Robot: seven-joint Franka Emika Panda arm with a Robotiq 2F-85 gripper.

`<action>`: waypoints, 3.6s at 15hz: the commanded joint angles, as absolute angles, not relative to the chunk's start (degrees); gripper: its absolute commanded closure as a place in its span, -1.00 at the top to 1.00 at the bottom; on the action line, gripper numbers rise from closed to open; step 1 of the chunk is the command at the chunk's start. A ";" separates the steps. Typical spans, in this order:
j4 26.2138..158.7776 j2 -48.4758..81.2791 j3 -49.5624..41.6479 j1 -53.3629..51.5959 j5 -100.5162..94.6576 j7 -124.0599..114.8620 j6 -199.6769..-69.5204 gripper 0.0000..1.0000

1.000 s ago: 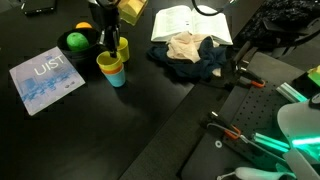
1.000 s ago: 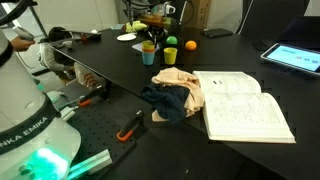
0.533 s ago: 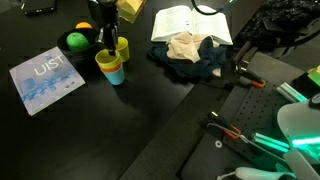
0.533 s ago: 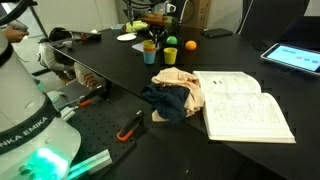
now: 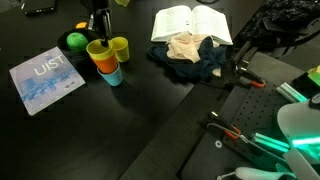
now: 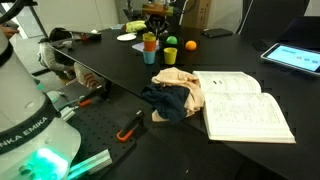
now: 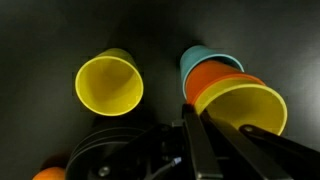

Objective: Separate the cups

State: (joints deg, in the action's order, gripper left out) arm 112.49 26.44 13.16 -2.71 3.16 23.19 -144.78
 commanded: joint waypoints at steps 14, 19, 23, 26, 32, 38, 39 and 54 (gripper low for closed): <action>112.10 19.64 12.49 -2.72 2.05 26.62 -136.32 -0.97; 113.45 17.58 11.56 -2.39 2.08 27.20 -135.00 -0.97; 115.24 16.50 10.60 -2.10 2.22 27.46 -134.89 -0.97; 117.22 16.20 10.54 -1.51 3.60 27.75 -135.70 -0.97; 120.48 16.43 10.57 -0.75 4.39 27.85 -136.60 -0.97; 123.00 16.88 11.43 -0.29 7.42 28.66 -139.01 -0.97; 123.36 17.04 11.63 -0.31 8.08 28.85 -139.69 -0.97; 128.89 18.39 16.57 4.67 18.24 39.50 -154.85 -0.97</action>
